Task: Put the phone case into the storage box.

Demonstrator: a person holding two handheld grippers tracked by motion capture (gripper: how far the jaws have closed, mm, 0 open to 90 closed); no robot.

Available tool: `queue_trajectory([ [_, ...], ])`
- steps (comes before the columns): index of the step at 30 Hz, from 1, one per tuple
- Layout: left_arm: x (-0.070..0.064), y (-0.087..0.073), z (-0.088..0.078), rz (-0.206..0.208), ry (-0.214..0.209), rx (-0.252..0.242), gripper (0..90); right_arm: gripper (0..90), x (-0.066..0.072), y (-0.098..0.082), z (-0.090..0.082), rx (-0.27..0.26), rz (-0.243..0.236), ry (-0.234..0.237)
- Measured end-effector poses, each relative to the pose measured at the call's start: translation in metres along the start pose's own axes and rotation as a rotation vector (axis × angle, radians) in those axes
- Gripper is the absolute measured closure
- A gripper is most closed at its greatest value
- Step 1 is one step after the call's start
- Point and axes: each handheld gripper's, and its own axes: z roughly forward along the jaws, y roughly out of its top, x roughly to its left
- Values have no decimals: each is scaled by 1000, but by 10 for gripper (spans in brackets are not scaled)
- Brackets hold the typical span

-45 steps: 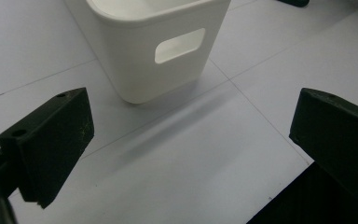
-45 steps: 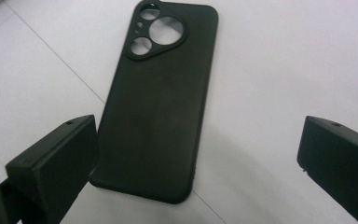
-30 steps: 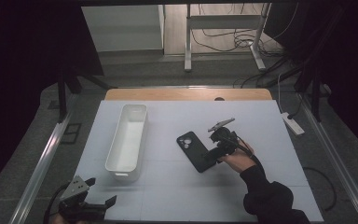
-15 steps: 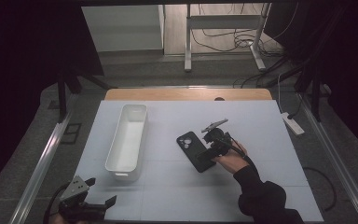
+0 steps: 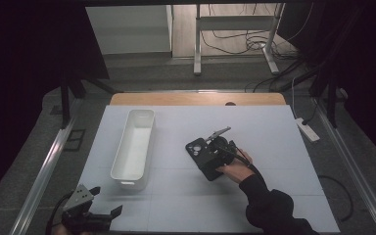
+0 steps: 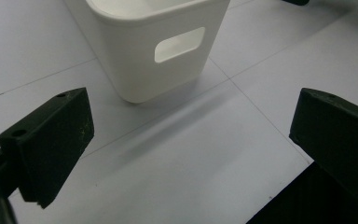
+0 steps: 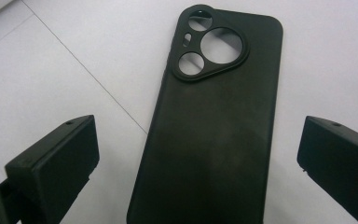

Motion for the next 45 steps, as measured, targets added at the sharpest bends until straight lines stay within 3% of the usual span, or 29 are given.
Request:
queue_trajectory([
  [13,0,0,0,1,0,0,3,0,-3,-6,16,31,21,-24],
  [23,0,0,0,2,0,0,3,0,-2,-12,33,78,1,-52],
  [26,0,0,0,2,0,0,3,0,-1,-12,34,82,-22,-76],
  [37,0,0,0,2,3,2,2,0,1,-13,34,74,-18,-82],
  [41,-1,0,0,4,2,2,0,100,2,-10,30,101,-8,-84],
  [45,0,0,0,6,-6,3,0,135,-1,-10,28,111,-4,-73],
])
